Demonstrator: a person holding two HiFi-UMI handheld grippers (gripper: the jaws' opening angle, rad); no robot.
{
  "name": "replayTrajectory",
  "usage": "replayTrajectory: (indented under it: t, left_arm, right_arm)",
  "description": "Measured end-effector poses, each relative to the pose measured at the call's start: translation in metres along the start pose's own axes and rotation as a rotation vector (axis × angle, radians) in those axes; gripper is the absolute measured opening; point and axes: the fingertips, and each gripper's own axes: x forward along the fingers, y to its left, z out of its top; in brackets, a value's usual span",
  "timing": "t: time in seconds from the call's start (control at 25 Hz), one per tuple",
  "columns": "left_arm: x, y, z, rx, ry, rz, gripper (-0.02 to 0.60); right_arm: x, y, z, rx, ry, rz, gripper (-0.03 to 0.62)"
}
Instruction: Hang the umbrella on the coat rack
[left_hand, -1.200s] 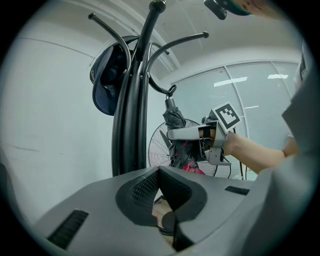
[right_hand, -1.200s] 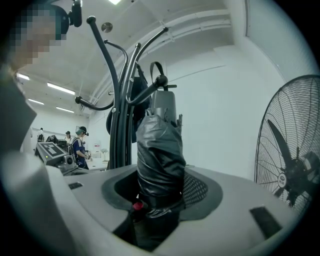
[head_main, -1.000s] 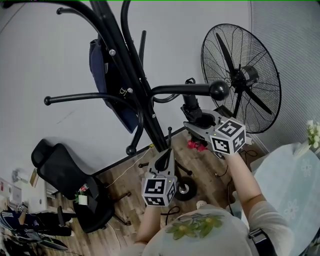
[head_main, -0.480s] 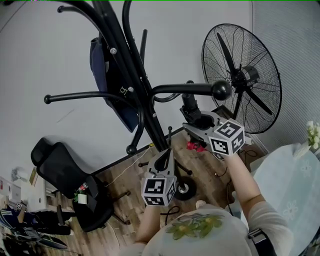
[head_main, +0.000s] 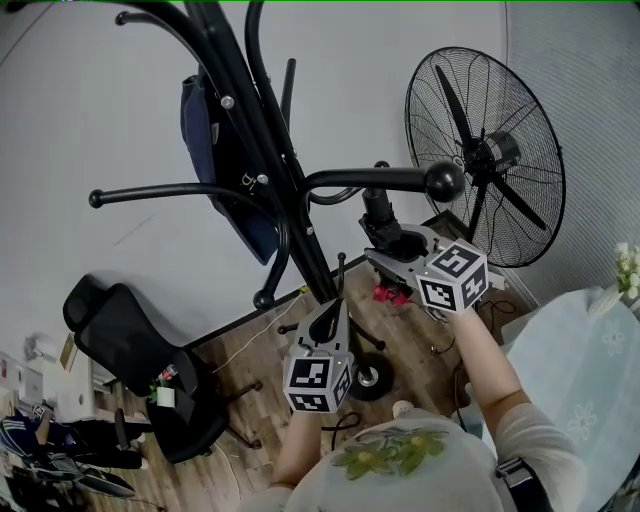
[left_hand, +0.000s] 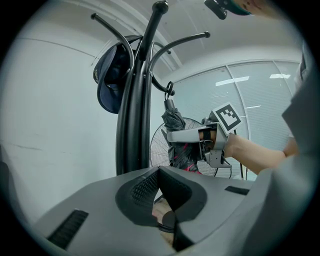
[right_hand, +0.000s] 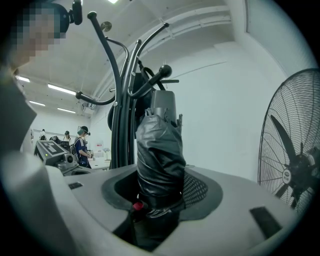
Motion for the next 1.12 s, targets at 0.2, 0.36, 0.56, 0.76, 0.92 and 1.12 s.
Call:
replayTrajectory:
  t: [0.2, 0.36, 0.56, 0.76, 0.92, 1.12]
  left_arm:
    - [-0.001, 0.003, -0.002, -0.004, 0.003, 0.007, 0.005]
    - [-0.002, 0.004, -0.002, -0.003, 0.003, 0.008, 0.005]
    - [-0.004, 0.004, -0.002, -0.003, 0.003, 0.01, 0.005]
    - [-0.005, 0.006, -0.003, -0.002, 0.006, 0.012, 0.005]
    - [-0.006, 0.007, -0.003, 0.001, 0.007, 0.015, 0.005]
    - [-0.007, 0.008, -0.004, 0.001, 0.01, 0.016, 0.005]
  right_arm:
    - [0.004, 0.002, -0.003, 0.002, 0.007, 0.006, 0.221]
    - [0.006, 0.005, -0.005, 0.005, 0.01, 0.012, 0.221]
    - [0.008, 0.008, -0.008, 0.007, 0.013, 0.017, 0.221]
    - [0.01, 0.011, -0.011, 0.01, 0.018, 0.021, 0.221]
    - [0.012, 0.013, -0.014, 0.011, 0.025, 0.025, 0.221]
    - [0.015, 0.016, -0.019, 0.014, 0.033, 0.03, 0.221]
